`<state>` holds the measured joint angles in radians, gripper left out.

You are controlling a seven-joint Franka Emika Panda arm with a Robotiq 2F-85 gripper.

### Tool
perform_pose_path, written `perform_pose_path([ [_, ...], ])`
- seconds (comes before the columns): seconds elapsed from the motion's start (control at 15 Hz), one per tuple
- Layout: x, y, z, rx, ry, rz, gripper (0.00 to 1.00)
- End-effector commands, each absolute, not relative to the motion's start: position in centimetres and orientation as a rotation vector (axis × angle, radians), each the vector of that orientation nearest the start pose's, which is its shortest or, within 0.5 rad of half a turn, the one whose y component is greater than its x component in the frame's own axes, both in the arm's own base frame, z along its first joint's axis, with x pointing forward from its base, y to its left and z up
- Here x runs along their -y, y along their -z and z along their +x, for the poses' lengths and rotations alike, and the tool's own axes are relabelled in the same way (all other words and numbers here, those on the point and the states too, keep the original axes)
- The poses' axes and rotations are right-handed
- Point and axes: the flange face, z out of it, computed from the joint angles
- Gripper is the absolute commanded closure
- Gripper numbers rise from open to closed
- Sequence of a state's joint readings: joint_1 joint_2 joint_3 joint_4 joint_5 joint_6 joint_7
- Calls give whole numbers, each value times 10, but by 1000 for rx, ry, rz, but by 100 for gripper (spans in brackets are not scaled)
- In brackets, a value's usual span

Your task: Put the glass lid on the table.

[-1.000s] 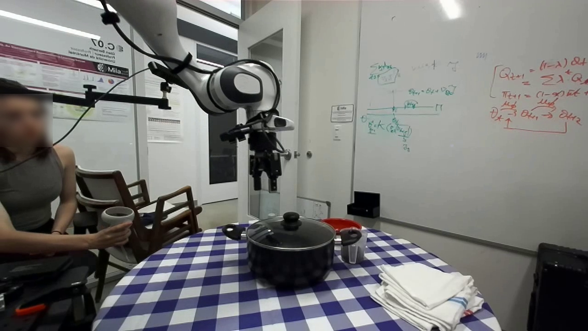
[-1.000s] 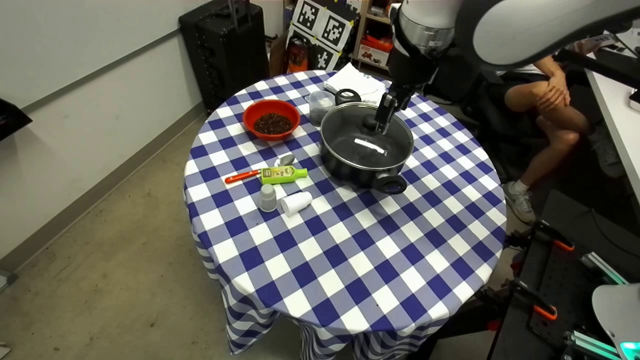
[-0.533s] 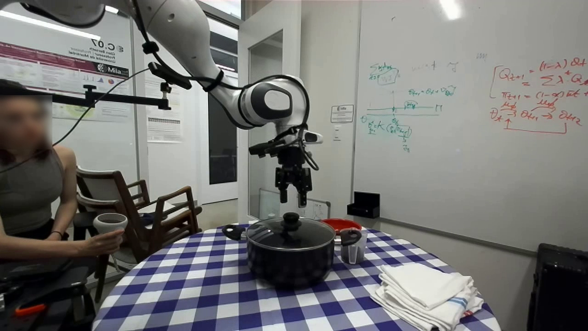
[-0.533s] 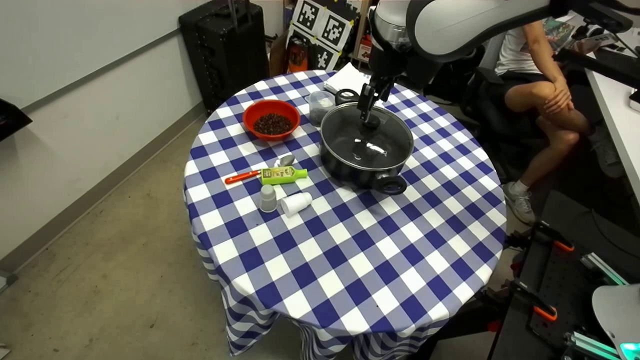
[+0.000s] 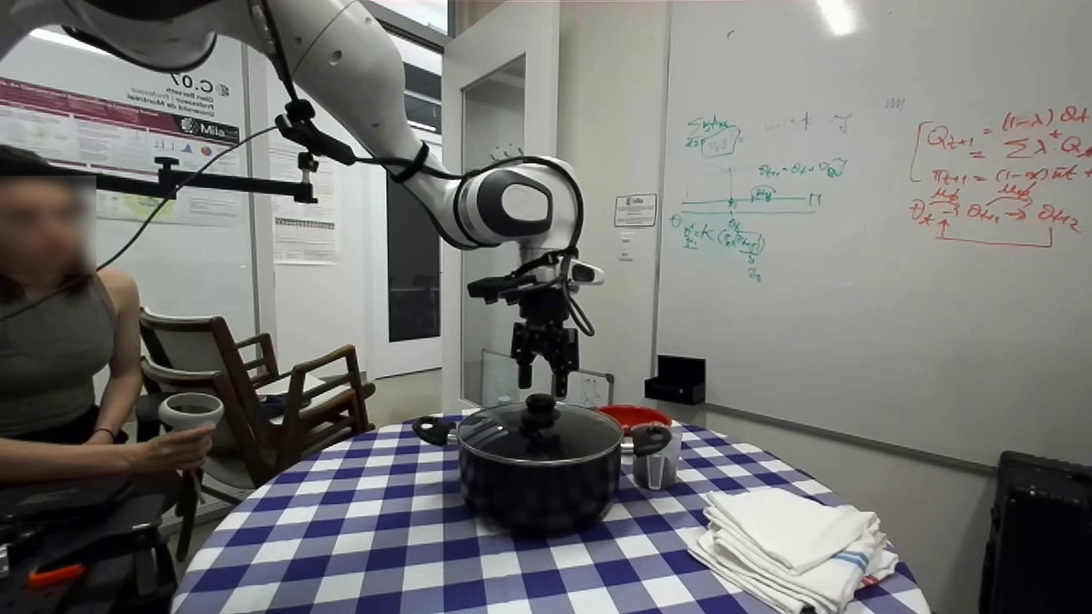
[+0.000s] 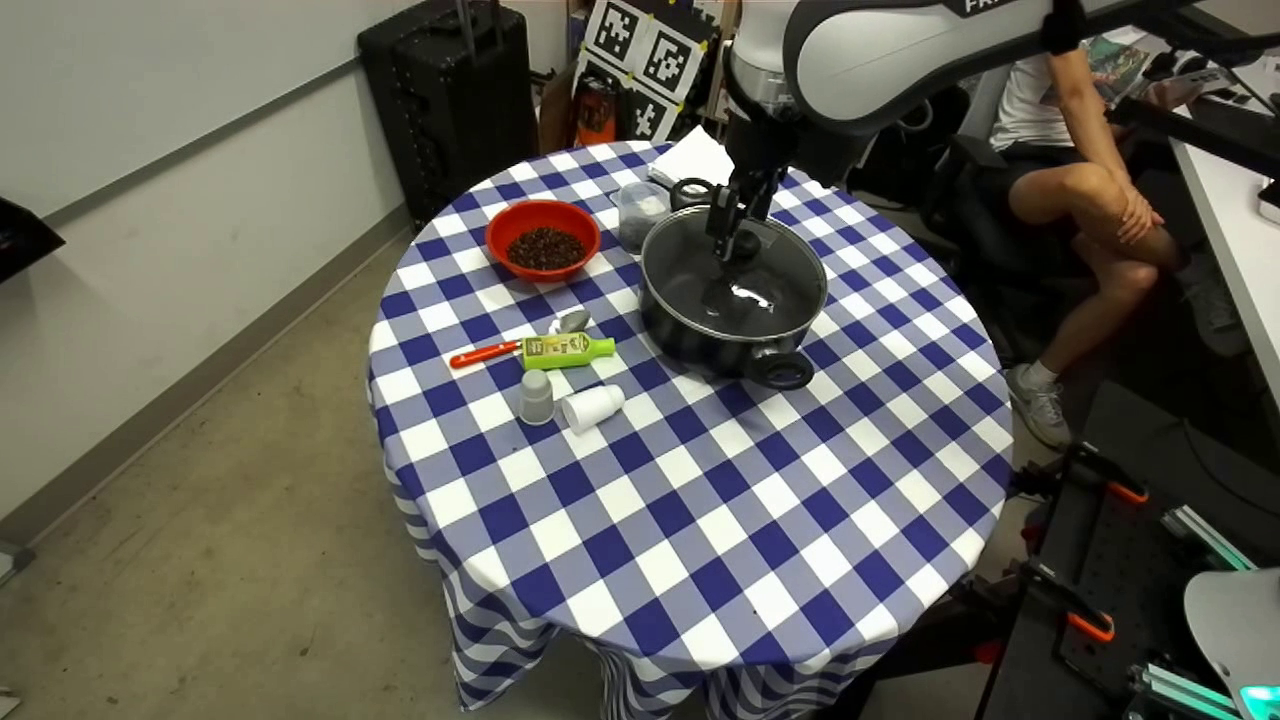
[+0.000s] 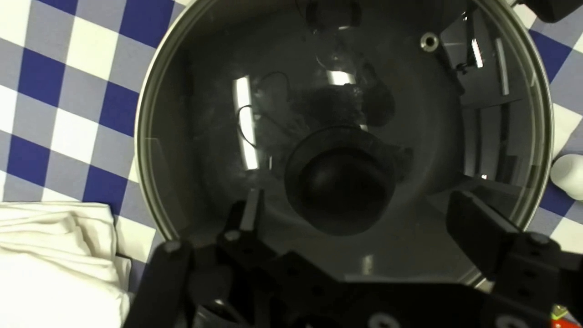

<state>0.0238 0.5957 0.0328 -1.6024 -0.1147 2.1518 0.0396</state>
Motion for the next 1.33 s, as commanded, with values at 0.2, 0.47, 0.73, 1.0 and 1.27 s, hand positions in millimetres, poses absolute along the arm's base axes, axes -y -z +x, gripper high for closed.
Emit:
perform_pose_path([
  [0.2,-33,-279,689,137,-140,-3194,0],
  [0.47,-31,-272,688,131,-168,-3186,33],
  [0.73,-29,-270,688,122,-170,-3187,63],
  [1.0,-26,-271,686,108,-173,-3185,76],
  [1.27,-26,-289,679,116,-165,-3183,76],
])
